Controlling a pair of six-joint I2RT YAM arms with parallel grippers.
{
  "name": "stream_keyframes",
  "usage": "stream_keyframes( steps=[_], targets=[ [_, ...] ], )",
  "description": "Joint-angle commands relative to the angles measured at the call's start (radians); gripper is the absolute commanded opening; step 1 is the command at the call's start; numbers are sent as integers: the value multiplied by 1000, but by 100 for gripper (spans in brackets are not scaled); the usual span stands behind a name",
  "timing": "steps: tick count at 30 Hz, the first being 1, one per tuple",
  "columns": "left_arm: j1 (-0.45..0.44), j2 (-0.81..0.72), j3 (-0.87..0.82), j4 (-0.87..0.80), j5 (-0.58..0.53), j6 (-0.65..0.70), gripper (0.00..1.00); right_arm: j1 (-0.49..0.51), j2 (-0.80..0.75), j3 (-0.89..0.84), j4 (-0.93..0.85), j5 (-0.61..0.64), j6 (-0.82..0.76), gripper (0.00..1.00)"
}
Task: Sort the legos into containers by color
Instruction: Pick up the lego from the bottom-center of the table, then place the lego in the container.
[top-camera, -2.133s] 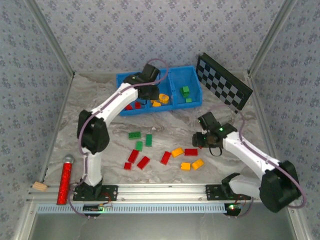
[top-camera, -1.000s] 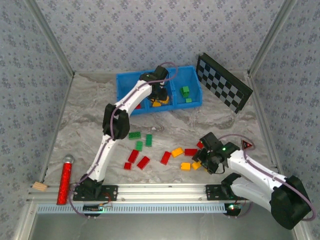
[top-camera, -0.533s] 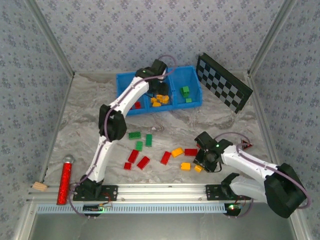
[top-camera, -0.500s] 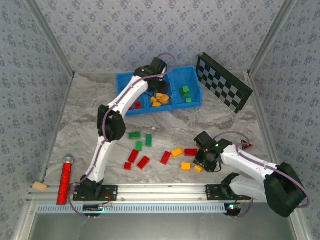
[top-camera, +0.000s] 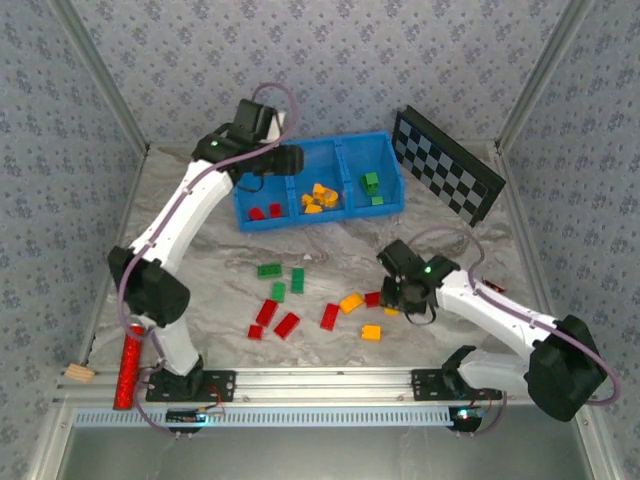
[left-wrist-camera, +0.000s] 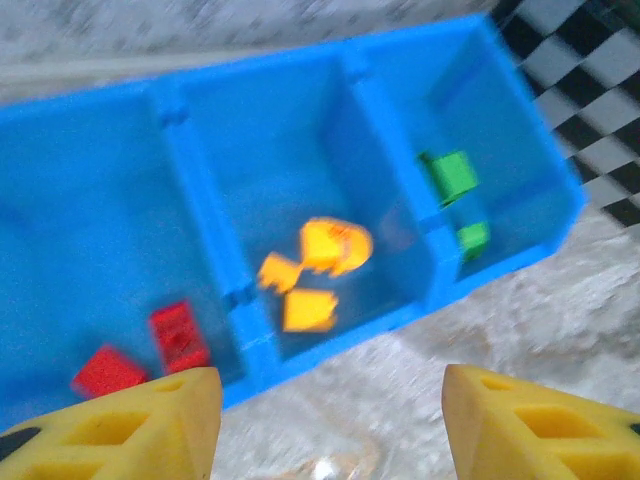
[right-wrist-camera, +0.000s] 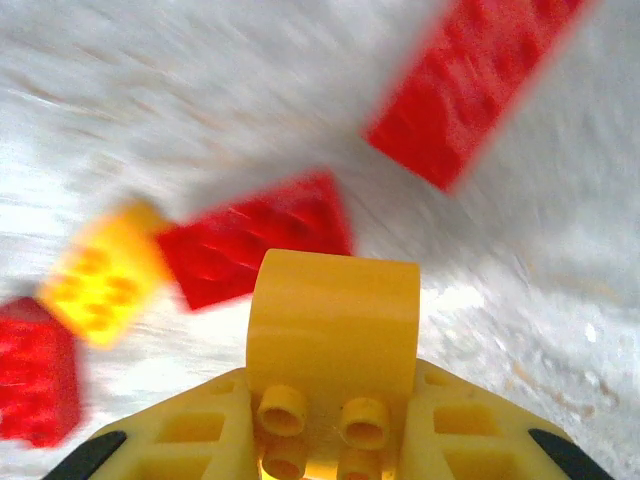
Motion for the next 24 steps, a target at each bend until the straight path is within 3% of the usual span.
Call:
stream_keyframes(
  steps=[1, 9, 18, 24],
  targets=[
    [20, -130, -144, 8, -43, 41, 61, -22, 60, 189, -70, 96, -292, 23],
    [113, -461, -434, -111, -53, 49, 63, -71, 481, 701, 36, 176, -692, 22],
    [104, -623, -758, -139, 16, -32, 65, -85, 876, 1170, 58, 175, -827, 22],
    [-6, -644, -940, -105, -2, -115, 65, -110, 1075, 1347, 34, 141, -847, 21]
  ],
)
